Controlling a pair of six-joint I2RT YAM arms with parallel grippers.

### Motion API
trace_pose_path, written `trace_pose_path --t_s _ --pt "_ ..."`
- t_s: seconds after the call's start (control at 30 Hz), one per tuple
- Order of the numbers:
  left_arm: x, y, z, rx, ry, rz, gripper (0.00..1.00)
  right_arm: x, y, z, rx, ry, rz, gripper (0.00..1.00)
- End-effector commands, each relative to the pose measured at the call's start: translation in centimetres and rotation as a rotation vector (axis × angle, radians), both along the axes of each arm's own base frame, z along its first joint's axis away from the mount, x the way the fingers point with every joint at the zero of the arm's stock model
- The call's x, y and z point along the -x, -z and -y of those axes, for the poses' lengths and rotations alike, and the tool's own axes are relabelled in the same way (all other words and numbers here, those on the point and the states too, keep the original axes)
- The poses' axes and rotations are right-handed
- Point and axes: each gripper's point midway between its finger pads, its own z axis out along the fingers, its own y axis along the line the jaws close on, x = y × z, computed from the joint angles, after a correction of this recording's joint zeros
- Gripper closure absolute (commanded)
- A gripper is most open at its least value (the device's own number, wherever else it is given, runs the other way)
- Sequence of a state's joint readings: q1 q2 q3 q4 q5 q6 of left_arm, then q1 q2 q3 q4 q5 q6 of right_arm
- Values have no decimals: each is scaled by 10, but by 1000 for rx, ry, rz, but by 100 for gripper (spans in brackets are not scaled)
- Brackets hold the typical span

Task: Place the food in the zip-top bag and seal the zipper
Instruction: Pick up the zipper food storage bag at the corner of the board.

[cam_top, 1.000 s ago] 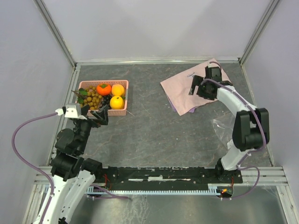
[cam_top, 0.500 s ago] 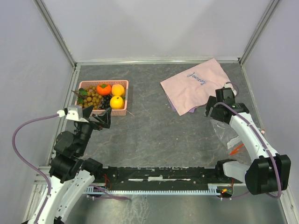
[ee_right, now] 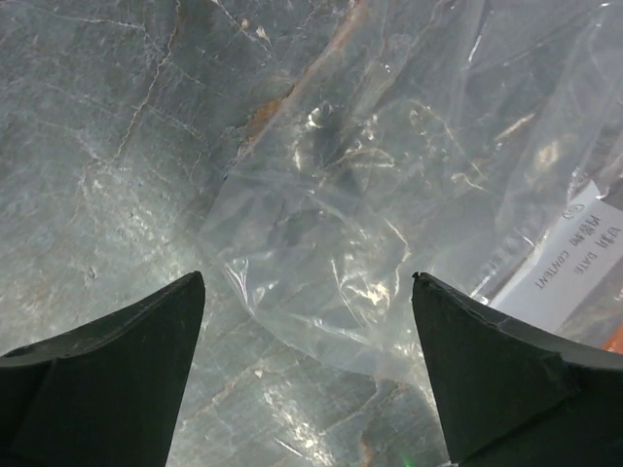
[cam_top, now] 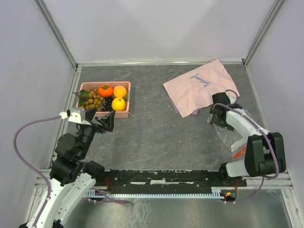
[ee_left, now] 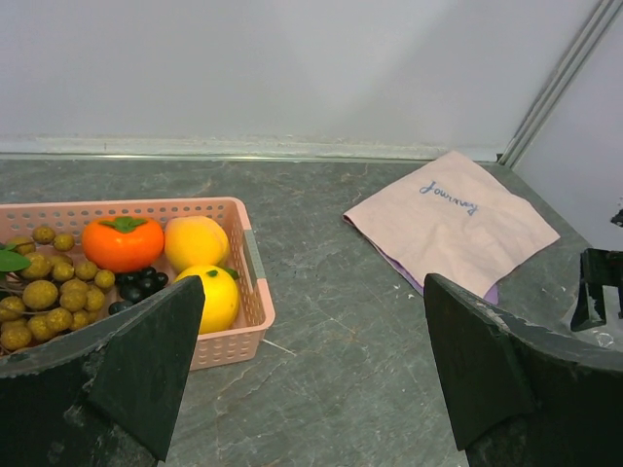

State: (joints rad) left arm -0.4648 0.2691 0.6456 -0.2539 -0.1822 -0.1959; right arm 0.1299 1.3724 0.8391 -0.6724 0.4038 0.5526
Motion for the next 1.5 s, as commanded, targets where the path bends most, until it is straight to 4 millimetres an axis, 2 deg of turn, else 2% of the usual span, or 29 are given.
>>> trace_pose_path --t_s 0.0,0.07,0.2,0.3,0.43,0.5,0.63,0.73,0.9,1.23,1.47 --pt "0 -4 2 17 6 6 1 -17 4 6 37 14 37 8" --pt "0 -4 3 15 9 5 1 -19 6 4 30 9 41 15" --pt "0 -4 4 15 20 5 1 -20 6 2 16 -5 48 40" --pt "1 -4 7 17 33 1 1 -19 2 1 11 -20 58 55" --pt "4 -9 14 36 74 2 1 -17 -3 -7 -29 -59 71 86" --pt "5 -13 16 44 88 -1 0 -15 -6 -12 -52 -79 85 98" --pt "5 -15 16 67 80 -38 1 -16 -20 -26 -82 -138 119 98" --pt "2 -12 12 103 46 -80 0 -18 -36 -46 -91 -220 162 98" --pt "-1 -2 20 140 67 -155 0 -19 -63 -79 -79 -343 219 98" --pt "-14 37 56 235 167 -339 1 -8 -104 -173 -121 -656 337 98" --pt "-21 73 87 296 259 -482 5 14 -111 -256 -145 -922 414 98"
